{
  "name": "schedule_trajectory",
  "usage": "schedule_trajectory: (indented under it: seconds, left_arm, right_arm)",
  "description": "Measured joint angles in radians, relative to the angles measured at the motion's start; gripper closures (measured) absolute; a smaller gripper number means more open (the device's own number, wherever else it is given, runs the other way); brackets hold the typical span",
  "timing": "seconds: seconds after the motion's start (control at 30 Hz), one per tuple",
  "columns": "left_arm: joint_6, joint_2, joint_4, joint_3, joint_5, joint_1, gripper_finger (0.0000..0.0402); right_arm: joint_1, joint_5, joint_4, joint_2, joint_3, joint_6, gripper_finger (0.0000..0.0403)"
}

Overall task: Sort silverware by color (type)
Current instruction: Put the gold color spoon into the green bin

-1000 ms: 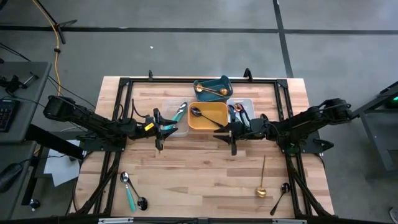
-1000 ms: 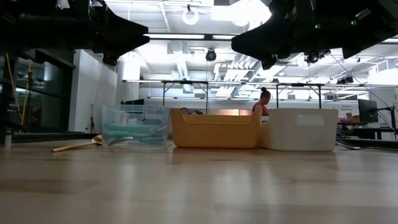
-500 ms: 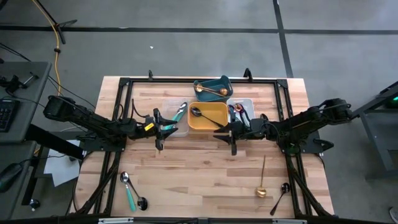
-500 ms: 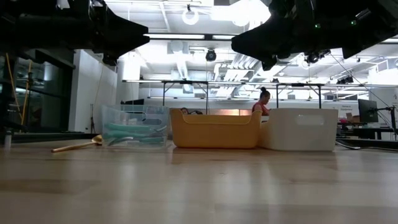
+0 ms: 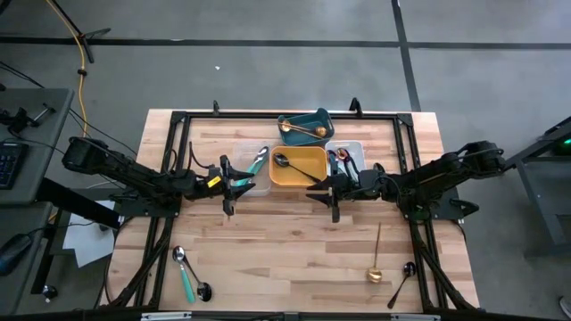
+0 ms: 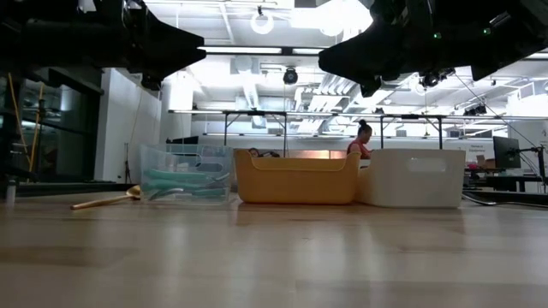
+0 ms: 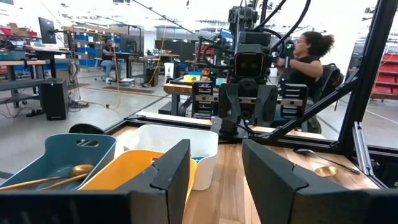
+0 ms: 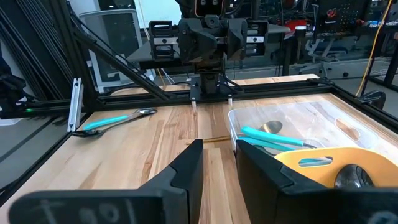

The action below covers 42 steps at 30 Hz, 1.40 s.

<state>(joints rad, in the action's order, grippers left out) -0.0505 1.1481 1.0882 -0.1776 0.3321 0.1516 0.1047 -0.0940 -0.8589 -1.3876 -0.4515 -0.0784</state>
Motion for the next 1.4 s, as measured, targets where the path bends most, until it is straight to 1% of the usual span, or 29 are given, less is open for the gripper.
schedule_trajectory:
  seconds: [1.4]
  left_arm:
    - [0.0,0.0,-0.014,0.0,0.0,0.0,0.0261]
  right_arm:
    - [0.0,0.0,0.001,0.0,0.0,0.0,0.0314]
